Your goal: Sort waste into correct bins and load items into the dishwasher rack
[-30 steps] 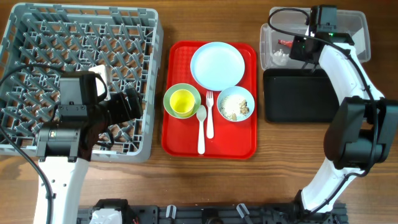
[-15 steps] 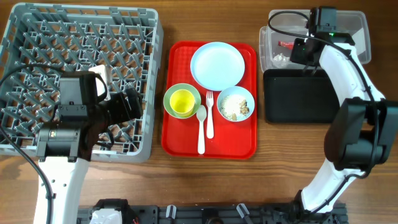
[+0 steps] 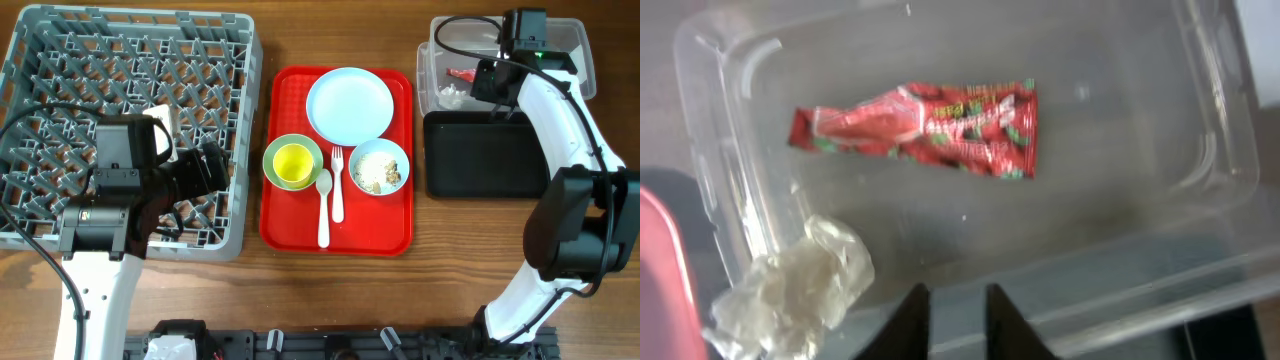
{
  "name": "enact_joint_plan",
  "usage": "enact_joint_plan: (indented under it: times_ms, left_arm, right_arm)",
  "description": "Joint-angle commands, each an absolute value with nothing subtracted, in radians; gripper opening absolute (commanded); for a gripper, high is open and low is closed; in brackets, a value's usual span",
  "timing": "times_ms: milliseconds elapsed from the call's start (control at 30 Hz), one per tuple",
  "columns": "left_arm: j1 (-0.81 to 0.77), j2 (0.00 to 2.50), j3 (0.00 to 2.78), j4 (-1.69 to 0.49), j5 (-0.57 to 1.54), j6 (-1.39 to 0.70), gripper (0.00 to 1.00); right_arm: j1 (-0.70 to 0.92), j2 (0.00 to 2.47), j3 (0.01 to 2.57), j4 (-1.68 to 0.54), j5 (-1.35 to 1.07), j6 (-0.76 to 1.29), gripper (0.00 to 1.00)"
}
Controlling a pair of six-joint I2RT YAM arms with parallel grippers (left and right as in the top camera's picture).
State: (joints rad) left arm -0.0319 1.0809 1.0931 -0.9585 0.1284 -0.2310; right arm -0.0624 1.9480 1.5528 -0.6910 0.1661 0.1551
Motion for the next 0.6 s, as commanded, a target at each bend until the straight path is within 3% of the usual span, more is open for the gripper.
enact_joint_plan:
  times_ms: [0,133,267,567]
  left_arm:
    - [-0.036,1.081,1.11,-0.96,0.141,-0.244,1.0]
    - [-0.036,1.081,1.11,-0.959,0.141,-0.244,1.0]
    - [-0.036,1.081,1.11,-0.959,0.141,-0.244,1.0]
    - [-0.036,1.081,1.11,-0.96,0.141,-0.244,1.0]
  right_arm:
    - [-0.067,1.921,1.55,-0.622,0.207,0.131,0.25]
    - [-0.081,1.922,1.55,-0.522,0.212,0.13,0.27]
    - [-0.117,1.924,1.553,-0.48,0.128,0.112,0.23]
    - [-0.155,1.947,1.761,-0.662,0.075,0.006,0.37]
